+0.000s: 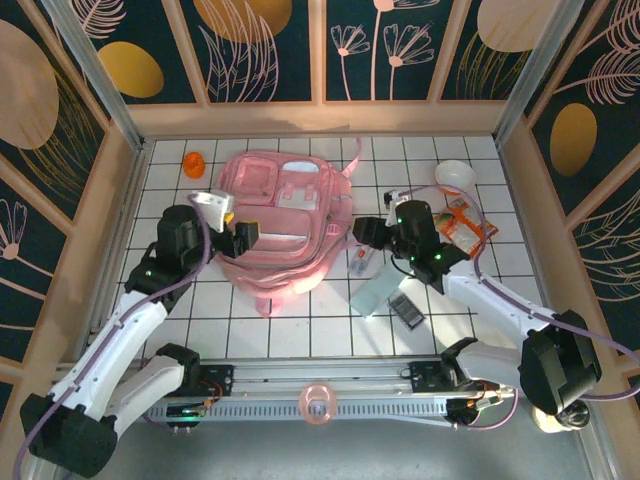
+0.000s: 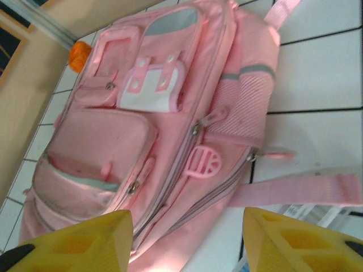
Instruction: Pack the student bag
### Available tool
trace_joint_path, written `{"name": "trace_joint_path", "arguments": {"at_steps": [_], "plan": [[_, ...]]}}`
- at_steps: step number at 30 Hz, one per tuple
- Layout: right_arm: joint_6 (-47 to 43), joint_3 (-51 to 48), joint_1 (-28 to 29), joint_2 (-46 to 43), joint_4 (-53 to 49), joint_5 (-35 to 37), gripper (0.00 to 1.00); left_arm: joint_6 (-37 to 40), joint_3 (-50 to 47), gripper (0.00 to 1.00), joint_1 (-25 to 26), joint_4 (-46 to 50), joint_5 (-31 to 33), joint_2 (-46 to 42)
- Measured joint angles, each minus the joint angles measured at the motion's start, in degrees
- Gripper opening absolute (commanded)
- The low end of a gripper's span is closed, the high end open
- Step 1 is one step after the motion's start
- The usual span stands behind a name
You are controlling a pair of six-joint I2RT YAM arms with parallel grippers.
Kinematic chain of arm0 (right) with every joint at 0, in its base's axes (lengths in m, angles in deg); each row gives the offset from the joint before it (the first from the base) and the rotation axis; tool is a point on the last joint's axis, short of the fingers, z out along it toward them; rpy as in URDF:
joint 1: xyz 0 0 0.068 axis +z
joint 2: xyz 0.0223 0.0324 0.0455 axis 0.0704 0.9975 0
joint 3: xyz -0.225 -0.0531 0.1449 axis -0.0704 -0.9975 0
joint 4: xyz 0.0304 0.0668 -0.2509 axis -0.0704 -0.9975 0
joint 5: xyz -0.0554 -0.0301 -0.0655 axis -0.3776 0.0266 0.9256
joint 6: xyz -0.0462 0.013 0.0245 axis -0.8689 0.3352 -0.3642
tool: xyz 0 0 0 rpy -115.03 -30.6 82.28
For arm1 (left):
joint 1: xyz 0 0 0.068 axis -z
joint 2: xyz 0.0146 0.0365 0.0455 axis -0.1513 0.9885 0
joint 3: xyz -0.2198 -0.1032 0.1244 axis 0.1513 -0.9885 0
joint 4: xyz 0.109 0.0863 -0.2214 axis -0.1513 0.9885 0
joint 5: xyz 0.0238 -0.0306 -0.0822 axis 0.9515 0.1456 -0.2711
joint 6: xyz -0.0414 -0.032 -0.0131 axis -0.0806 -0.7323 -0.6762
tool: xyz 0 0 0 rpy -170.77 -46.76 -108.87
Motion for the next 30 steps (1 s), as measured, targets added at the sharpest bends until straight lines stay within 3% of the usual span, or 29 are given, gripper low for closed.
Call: {"name": "trace_joint_path", "arguments": {"at_steps": [6,11,18,27,28,30], "plan": [[3.7,-2.1,7.9,-0.3,4.1,4.0,0.53,28.2,7.1,0.64,0.0,8.2,-10.1,12.7],[5.4,-3.1,10.2,-0.5,5.7,6.7,0.53,41.2,7.6,0.67,0.7,9.7,-11.7,21.1],[6.0,-3.3,11.0,-0.6,5.7,9.0,0.54,51.0,8.1,0.73,3.6,9.1,-7.6,29.9],[6.0,-3.3,11.1,-0.6,5.7,9.6,0.54,54.4,6.0,0.73,5.1,0.5,-2.6,32.1],[6.0,-3.3,11.1,-0.6,5.7,9.6,0.54,54.5,5.4,0.93,5.1,-0.7,-2.1,32.1],[6.0,-3.3,11.1,-0.6,5.7,9.7,0.54,55.1,3.7,0.99,5.3,-3.8,-1.1,32.0]]}}
